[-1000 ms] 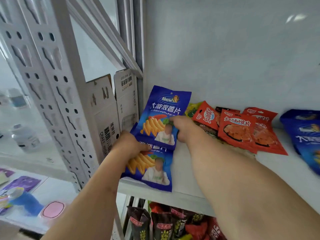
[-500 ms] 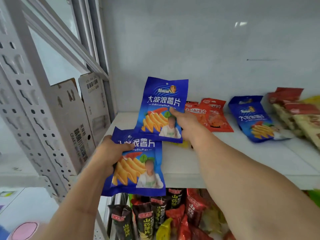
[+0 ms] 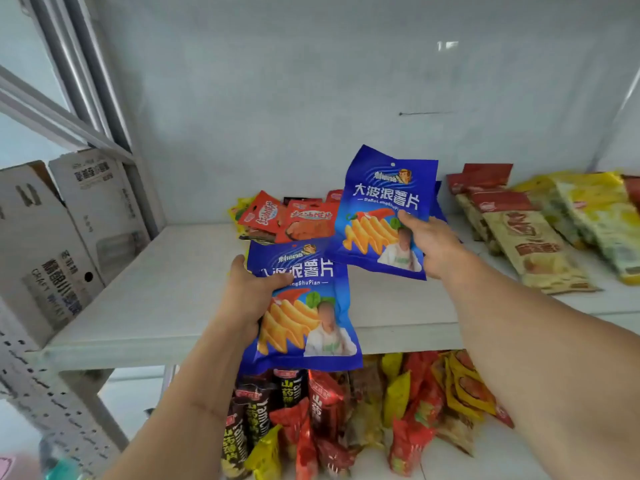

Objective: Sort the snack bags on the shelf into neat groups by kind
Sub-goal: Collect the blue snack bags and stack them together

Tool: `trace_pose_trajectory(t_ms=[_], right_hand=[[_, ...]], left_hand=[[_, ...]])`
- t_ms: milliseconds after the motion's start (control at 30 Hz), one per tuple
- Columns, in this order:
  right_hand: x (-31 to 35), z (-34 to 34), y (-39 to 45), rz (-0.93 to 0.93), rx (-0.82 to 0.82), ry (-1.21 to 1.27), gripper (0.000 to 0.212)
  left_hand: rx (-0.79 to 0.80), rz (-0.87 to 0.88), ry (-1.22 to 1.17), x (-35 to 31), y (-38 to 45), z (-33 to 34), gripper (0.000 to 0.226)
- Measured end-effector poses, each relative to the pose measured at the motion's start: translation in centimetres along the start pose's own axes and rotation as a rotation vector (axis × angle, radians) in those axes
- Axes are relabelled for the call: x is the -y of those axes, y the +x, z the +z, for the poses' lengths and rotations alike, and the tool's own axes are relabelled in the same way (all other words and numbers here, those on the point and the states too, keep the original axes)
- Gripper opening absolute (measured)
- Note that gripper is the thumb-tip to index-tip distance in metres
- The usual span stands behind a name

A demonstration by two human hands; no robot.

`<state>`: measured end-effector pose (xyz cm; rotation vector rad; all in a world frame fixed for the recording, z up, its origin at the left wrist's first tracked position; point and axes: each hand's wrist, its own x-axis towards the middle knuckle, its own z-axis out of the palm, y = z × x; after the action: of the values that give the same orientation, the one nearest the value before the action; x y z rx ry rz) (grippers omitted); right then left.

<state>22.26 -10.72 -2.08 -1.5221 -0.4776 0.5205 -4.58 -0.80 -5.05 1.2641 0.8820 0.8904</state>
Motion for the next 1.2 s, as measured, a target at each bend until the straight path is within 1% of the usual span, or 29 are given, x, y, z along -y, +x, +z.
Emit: trace_pose_trajectory(t_ms=[133, 233, 333, 400, 533, 733, 833, 933, 967, 1067, 1200], right_hand=[[0.1, -6.0, 1.1, -0.051, -0.068, -0.032, 0.032], [-0.3, -8.9, 2.3, -0.042, -0.076, -0.063, 0.032], [-0.5, -10.6, 3.3, -0.040, -0.097, -0.065, 0.035], [-0.6, -11.4, 3.7, -0.038, -0.121, -0.074, 0.033], [-1.1, -12.4, 4.4, -0.053, -0.139, -0.132, 0.026], [-2.9, -12.7, 6.5, -0.033, -0.055, -0.310, 0.028], [-3.3, -12.7, 7.7, -0.032, -0.019, -0.322, 0.026], [-3.5, -12.3, 8.6, -0.074, -0.032, -0.345, 0.020], [-3.4, -12.2, 8.9, -0.092, -0.040, -0.349, 0.021], [-3.1, -12.3, 9.2, -0.110, -0.071, -0.387, 0.034], [-3.3, -11.9, 9.6, -0.103, -0.010, -0.438, 0.050]], left_hand=[[0.042, -0.013, -0.051, 0.9, -0.6, 5.1, 0.053], [0.070, -0.016, -0.085, 1.5, -0.7, 7.9, 0.049], [0.061, -0.038, -0.111, 1.9, 0.1, 9.4, 0.043], [0.058, -0.046, -0.122, 2.0, 0.9, 10.0, 0.043], [0.091, -0.041, -0.127, 1.6, 2.1, 11.8, 0.053], [0.164, -0.062, -0.078, 1.7, 2.1, 15.4, 0.060], [0.168, -0.054, -0.046, 2.4, 1.9, 17.4, 0.063], [0.151, -0.018, -0.015, 2.9, 1.9, 19.9, 0.063], [0.136, -0.008, -0.005, 3.0, 2.1, 20.7, 0.064], [0.081, 0.052, 0.093, 2.9, 2.6, 23.1, 0.063], [0.011, 0.103, 0.259, 3.2, 3.4, 25.4, 0.085]])
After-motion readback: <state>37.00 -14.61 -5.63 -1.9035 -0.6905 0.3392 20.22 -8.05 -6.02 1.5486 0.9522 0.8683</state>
